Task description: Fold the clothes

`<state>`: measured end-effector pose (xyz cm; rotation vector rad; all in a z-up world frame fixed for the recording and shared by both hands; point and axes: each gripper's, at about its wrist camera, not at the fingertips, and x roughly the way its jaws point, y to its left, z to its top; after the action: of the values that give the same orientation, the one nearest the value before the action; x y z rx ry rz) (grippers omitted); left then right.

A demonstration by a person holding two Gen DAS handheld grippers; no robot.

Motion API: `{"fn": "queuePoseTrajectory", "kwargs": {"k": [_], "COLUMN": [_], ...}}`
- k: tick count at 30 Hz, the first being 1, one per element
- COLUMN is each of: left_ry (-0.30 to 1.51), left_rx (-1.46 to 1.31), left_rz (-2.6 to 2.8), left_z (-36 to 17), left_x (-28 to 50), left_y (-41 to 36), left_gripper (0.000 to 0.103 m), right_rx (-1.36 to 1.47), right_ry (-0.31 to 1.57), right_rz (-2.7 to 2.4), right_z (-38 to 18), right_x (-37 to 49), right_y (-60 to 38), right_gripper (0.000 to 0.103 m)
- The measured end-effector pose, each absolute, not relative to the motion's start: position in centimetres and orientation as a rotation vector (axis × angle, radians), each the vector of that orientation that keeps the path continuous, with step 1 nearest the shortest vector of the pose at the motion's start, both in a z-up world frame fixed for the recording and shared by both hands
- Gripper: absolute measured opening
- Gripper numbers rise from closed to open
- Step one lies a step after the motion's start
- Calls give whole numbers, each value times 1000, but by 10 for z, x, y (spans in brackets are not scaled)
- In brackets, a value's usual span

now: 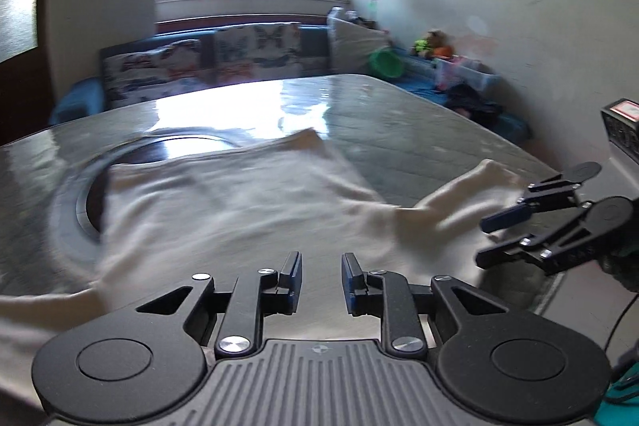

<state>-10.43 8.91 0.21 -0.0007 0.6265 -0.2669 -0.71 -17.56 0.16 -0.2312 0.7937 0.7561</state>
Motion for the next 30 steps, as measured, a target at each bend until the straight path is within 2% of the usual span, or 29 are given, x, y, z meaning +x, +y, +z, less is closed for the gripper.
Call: {"fn": "queuePoseTrajectory", "kwargs": {"k": [14,19,20,22,26,30], "left_ry": [712,716,717,719,719,715], "left_rx": [50,52,49,47,47,49], "left_rz": [-377,-370,-370,-368,-358,-345], "left_z": [-23,-23,-23,-23,-21,-19], "left_x": [-103,-103,-103,-103,-100,-97], "left_y": [44,44,45,45,45,44], "left_gripper": [24,28,28,29,36,46], "right_rx": [-199,-208,-198,-183,-151,-134], "right_ry": [734,742,742,743,735,729], "right_rz": [553,507,492,466,431,388], "right_z": [3,-8,-10,-13,-8,-5], "right_x": [33,57,61,66,68,65], "right_y": [-213,-211,-214,-219,-229,-237], "right_gripper": [52,52,56,58,59,66]}}
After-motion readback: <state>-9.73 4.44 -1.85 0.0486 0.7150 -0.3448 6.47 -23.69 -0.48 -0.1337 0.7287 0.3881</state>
